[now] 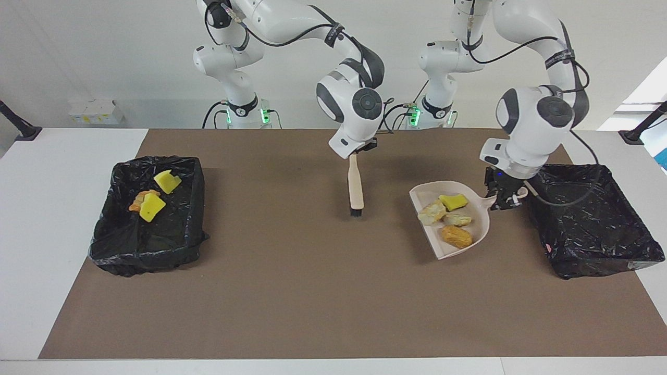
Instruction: Sweep and dump trash in bin
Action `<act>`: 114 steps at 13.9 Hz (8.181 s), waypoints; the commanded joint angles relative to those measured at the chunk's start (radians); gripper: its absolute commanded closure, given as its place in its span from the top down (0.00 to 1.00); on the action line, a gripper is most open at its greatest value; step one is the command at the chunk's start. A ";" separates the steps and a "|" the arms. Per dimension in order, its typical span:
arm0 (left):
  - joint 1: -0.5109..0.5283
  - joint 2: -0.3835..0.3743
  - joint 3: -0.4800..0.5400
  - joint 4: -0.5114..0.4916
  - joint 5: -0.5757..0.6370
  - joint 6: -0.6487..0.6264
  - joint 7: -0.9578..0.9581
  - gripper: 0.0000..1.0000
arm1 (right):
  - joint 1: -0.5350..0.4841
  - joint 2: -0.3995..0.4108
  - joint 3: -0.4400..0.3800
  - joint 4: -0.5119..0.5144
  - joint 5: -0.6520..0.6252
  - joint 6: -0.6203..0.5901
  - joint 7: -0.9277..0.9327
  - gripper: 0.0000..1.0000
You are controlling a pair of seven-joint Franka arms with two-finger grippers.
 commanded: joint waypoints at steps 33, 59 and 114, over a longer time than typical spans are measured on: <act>0.246 0.039 -0.021 0.298 0.874 -0.079 0.212 0.00 | -0.559 -0.160 -0.029 0.240 -0.372 -0.172 -0.774 1.00; 0.027 -0.111 -0.032 0.130 0.593 -0.319 -0.478 0.00 | -0.616 -0.333 -0.228 0.182 -0.205 -0.155 -0.694 1.00; -0.096 -0.122 -0.001 0.520 -0.029 -0.650 -1.239 1.00 | -0.627 -0.331 -0.224 0.185 -0.208 -0.167 -0.700 1.00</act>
